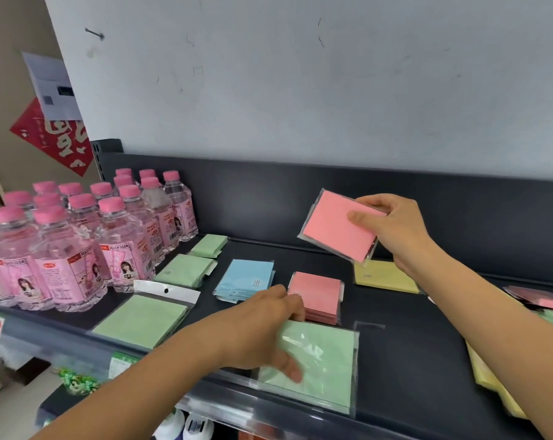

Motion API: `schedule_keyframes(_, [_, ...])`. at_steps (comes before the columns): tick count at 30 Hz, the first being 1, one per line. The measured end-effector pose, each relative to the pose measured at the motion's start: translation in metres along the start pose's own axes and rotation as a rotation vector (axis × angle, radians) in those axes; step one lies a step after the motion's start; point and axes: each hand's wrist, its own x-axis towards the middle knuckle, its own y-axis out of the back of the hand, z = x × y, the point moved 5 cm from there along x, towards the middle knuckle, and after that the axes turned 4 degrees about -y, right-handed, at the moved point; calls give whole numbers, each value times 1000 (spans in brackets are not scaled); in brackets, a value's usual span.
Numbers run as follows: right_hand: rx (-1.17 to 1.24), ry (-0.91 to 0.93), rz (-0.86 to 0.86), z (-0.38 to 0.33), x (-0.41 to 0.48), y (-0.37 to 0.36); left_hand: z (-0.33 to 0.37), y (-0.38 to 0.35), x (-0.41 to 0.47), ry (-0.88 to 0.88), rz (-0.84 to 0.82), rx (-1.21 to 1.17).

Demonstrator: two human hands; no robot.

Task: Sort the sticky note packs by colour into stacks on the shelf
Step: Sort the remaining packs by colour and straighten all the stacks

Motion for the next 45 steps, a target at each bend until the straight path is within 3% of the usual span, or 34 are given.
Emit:
schedule_keyframes(7, [15, 24, 17, -15, -5, -29, -41, 59, -39, -63, 252, -304])
schedule_keyframes(13, [28, -17, 17, -19, -16, -81, -132, 84, -87, 44, 149, -359])
schedule_keyframes(20, [4, -73, 55, -21, -30, -129, -196, 65, -97, 150, 10, -75])
schedule_keyframes(22, [-13, -84, 78, -20, -35, -136, -199, 55, -97, 137, 31, 16])
schedule_keyframes(27, [-20, -104, 143, -17, -45, -145, -193, 53, -101, 103, 271, 445])
schedule_keyframes(31, [-22, -110, 164, -16, -51, -146, -172, 58, -108, 16, 302, 669])
schedule_keyframes(34, [-19, -114, 166, -17, -53, -147, -165, 61, -111, -108, 352, 642])
schedule_keyframes(37, [-30, -120, 174, -17, -54, -144, -155, 66, -115, -210, 376, 406])
schedule_keyframes(39, [-28, -119, 167, -17, -55, -138, -152, 64, -109, -208, 290, 282])
schedule_keyframes(42, [-14, -112, 148, -19, -58, -126, -147, 59, -99, -218, 208, 328])
schedule_keyframes(45, [22, -133, 43, -21, -66, -113, -132, 68, -87, -254, 317, 303])
